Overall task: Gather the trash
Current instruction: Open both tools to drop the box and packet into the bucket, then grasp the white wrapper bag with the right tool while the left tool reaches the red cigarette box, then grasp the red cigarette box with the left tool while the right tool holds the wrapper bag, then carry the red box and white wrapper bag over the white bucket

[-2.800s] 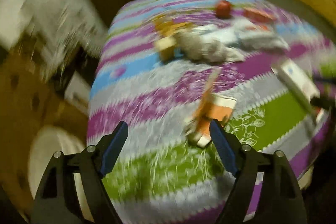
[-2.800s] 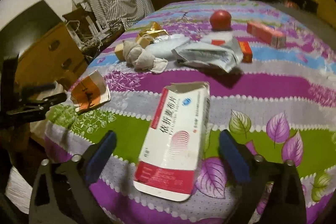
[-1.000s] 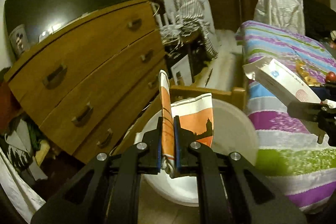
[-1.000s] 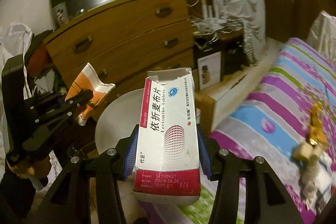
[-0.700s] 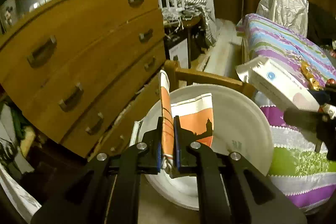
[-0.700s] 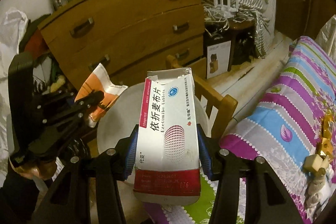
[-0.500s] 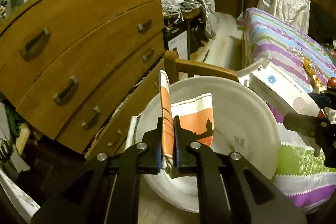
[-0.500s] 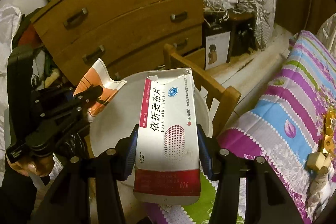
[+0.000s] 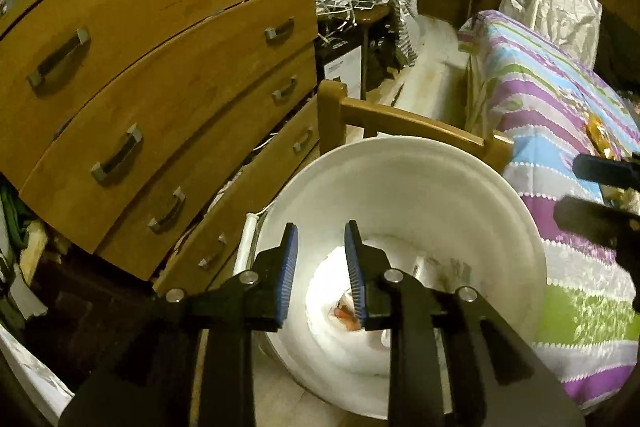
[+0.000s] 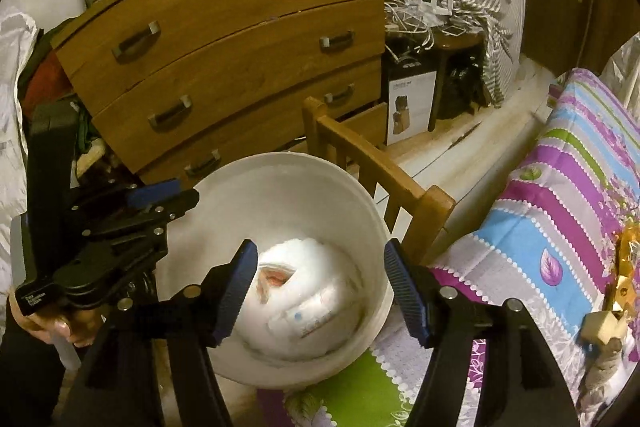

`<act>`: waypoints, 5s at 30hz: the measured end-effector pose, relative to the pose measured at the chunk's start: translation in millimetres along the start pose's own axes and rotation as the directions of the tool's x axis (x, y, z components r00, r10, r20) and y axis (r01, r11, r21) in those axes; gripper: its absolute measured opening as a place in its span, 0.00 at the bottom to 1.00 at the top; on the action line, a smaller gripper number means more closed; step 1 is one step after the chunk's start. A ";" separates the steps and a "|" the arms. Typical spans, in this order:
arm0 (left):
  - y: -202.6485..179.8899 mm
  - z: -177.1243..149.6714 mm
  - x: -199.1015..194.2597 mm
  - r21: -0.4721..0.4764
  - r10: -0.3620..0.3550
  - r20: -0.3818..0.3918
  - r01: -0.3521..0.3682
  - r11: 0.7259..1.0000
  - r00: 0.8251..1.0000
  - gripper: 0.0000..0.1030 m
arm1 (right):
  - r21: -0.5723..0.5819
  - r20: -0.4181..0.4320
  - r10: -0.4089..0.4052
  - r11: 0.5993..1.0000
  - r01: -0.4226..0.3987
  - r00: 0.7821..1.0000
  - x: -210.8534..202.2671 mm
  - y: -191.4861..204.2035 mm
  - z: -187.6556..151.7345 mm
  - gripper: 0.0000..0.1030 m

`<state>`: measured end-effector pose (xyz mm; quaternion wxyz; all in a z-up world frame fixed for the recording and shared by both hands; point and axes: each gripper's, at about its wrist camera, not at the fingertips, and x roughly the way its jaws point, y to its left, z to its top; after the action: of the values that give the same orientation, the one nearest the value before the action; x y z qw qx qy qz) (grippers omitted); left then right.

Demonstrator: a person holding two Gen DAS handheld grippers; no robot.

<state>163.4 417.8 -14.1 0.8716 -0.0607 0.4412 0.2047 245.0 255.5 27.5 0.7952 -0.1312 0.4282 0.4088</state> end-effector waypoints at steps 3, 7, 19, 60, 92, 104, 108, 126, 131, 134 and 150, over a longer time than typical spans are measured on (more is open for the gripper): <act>-4.6 -2.4 -8.5 0.014 0.012 0.021 -0.013 1.000 1.000 0.22 | 0.006 0.026 -0.018 1.000 0.018 0.999 -9.3 -4.6 -7.5 0.65; -22.3 -6.0 -27.0 0.014 0.005 0.061 -0.005 1.000 0.998 0.31 | 0.026 0.109 -0.083 0.996 0.080 0.991 -36.7 -12.9 -30.3 0.65; -156.9 -35.7 -78.9 0.147 -0.115 0.234 0.082 0.986 0.965 0.65 | 0.225 0.413 -0.456 0.890 0.397 0.788 -154.2 -80.8 -170.1 0.70; -362.6 -88.0 -63.8 0.358 -0.394 0.028 0.359 0.862 0.919 0.75 | -0.072 0.032 -0.597 0.799 0.598 0.802 -185.6 -327.8 -369.6 0.37; -704.2 -72.7 11.8 0.795 -0.490 -0.491 0.601 0.086 0.720 0.87 | 0.750 0.200 -0.508 0.629 0.202 0.838 -311.6 -337.4 -528.0 0.38; -570.0 -88.9 -37.0 0.707 -0.604 -0.404 0.654 0.271 0.687 0.20 | 0.742 0.228 -0.498 0.645 0.181 0.837 -311.8 -327.0 -517.2 0.37; -477.2 -108.9 -54.4 0.630 -0.605 -0.338 0.651 0.423 0.721 0.20 | 0.694 0.220 -0.434 0.699 0.172 0.874 -293.8 -314.0 -487.5 0.37; -379.9 -111.1 -27.5 0.527 -0.382 -0.069 0.359 0.770 0.922 0.37 | 0.621 0.057 -0.419 0.726 0.297 0.906 -220.7 -304.3 -429.0 0.71; -374.6 -107.3 -30.3 0.472 -0.448 -0.074 0.427 0.771 0.891 0.46 | 0.651 0.044 -0.434 0.696 0.304 0.900 -226.5 -312.4 -435.2 0.74; -370.1 -104.5 -36.3 0.444 -0.512 -0.094 0.496 0.746 0.854 0.69 | 0.688 0.062 -0.426 0.673 0.270 0.903 -234.3 -313.4 -440.7 0.79; -371.8 -110.8 -14.8 0.376 -0.462 -0.119 0.471 0.798 0.879 0.20 | 0.635 0.011 -0.433 0.699 0.328 0.901 -220.4 -302.7 -435.5 0.61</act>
<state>225.8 43.7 -97.0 0.8844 0.0068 0.4537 -0.1095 160.0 -297.5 -102.4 0.8923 0.0842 0.4361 0.0806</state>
